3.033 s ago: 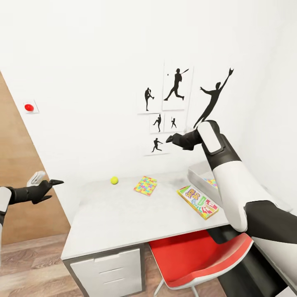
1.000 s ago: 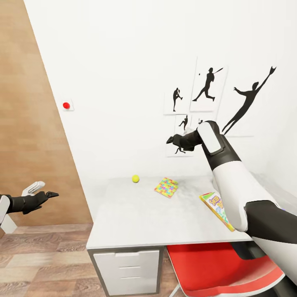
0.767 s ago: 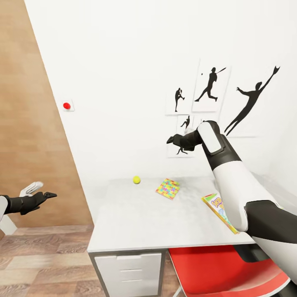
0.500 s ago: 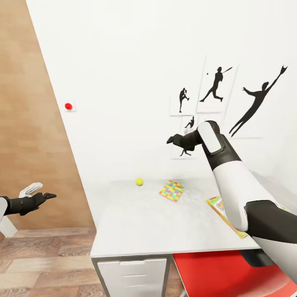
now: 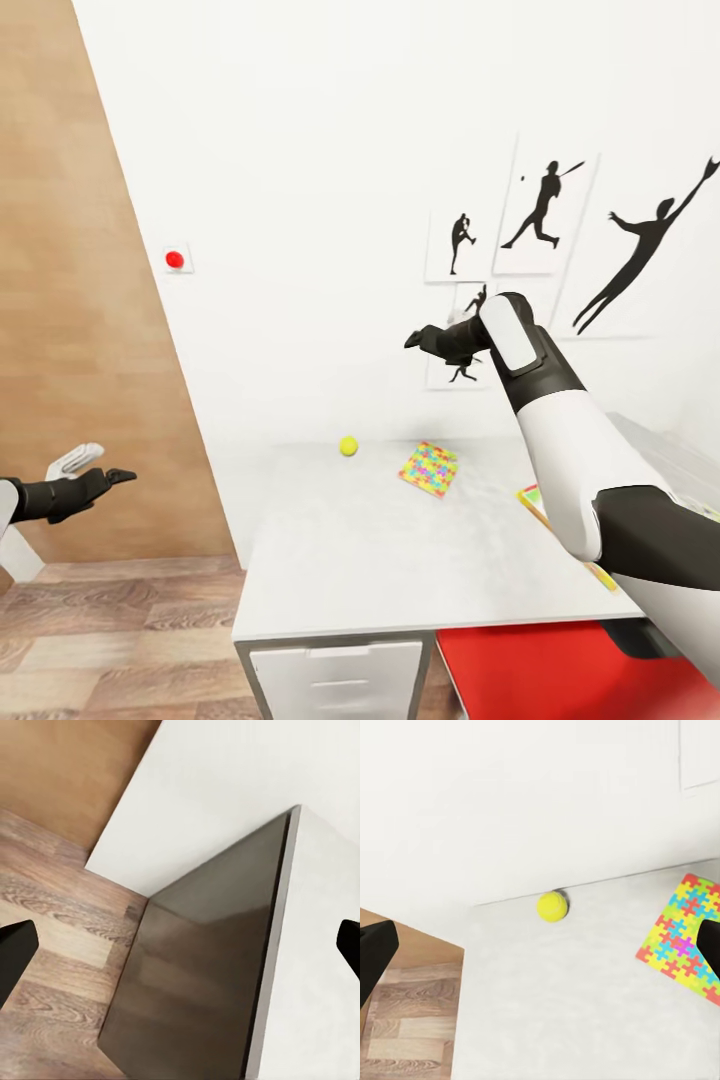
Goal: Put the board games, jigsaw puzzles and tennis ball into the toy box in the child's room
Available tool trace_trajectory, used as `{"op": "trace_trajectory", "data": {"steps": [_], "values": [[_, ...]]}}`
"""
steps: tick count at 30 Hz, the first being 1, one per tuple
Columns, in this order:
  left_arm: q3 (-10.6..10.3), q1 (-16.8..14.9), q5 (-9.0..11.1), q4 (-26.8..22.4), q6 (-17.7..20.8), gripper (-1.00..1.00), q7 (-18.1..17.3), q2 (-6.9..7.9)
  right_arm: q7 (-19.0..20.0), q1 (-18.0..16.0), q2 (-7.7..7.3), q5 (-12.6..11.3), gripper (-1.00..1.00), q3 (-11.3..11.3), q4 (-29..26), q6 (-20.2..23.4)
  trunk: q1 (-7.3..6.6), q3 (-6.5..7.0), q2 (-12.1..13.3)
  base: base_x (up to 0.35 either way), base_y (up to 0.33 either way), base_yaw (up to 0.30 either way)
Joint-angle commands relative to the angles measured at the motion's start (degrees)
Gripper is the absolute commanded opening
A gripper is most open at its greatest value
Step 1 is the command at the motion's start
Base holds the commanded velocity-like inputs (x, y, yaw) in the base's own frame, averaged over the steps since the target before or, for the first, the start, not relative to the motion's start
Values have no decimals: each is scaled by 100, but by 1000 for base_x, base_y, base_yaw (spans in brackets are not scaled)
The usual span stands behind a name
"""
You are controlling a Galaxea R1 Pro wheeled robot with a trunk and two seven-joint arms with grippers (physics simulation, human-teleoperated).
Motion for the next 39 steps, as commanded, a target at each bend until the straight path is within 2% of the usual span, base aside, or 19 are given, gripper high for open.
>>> {"op": "trace_trajectory", "data": {"steps": [1,20,23,25,27,29,32,36,39], "values": [[11,10,5,-2,36,100,-12,-1,-60,-5,-4,-59,100,10,-4,7,4,-14,-13,77,15,0],[-78,52,10,-2,32,100,-15,-1,-60,-4,-11,-59,100,10,-3,7,4,-14,-13,98,20,0],[-81,208,12,-2,32,100,-148,-1,-60,-2,-18,-52,100,15,-8,7,4,-14,-13,11,5,0],[-88,311,12,-5,32,100,-540,-1,-60,-2,-19,-48,100,17,-10,5,4,-14,-13,3,2,0],[-206,427,9,-65,32,100,-1275,-1,-64,-2,-16,-15,100,20,-6,2,4,-14,-13,1,1,0],[-609,498,-25,-242,36,100,-2148,5,-67,-2,-8,169,100,21,-4,-29,4,-14,-13,0,0,0],[-1187,535,-120,-509,74,100,-3333,52,-68,-2,3,686,100,24,7,-183,4,-14,-13,0,0,0],[-1384,527,-145,-677,136,100,-4082,63,-62,-2,9,1093,100,7,301,-243,4,-14,-13,0,0,0],[-1405,479,-140,-721,322,100,-4241,35,-61,-2,7,1176,100,-3,673,-266,4,-14,-13,0,0,0]]}}
